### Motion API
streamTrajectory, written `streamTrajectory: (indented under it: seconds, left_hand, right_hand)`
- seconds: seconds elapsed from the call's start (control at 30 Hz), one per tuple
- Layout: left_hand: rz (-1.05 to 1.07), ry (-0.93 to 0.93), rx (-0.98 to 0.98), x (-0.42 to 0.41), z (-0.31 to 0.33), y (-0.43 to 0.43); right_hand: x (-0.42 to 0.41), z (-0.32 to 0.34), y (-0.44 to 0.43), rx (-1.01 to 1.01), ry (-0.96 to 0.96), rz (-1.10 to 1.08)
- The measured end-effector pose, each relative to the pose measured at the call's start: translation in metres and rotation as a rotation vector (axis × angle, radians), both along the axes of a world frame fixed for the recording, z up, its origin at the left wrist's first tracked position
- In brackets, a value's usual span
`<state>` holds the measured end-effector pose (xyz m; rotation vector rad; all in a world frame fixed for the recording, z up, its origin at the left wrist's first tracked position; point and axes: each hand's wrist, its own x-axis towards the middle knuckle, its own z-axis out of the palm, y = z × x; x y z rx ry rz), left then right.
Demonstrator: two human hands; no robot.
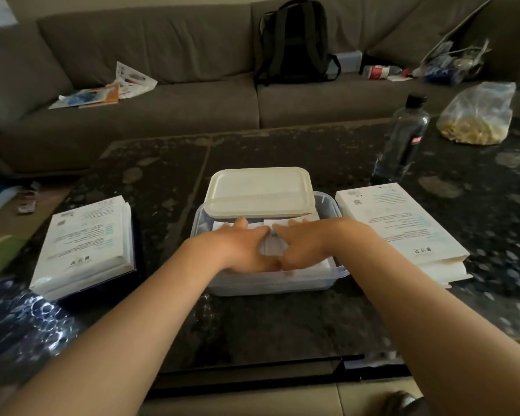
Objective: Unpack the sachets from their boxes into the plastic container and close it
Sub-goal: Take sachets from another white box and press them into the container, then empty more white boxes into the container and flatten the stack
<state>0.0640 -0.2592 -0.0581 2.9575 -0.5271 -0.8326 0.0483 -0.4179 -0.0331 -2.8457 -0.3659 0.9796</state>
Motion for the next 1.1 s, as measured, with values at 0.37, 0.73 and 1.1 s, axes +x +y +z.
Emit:
streamTrajectory:
  seconds: [0.37, 0.73, 1.1]
  left_hand:
    - [-0.023, -0.048, 0.018, -0.002, -0.003, 0.001]
    - [0.194, -0.417, -0.383, -0.004, 0.052, 0.074]
    - [0.646, -0.492, -0.048, -0.024, 0.03, 0.208]
  right_hand:
    - [0.011, -0.006, 0.005, -0.103, 0.055, 0.003]
    - [0.016, 0.021, 0.035, 0.188, -0.248, -0.06]
    - [0.01, 0.015, 0.094, 0.388, -0.523, -0.039]
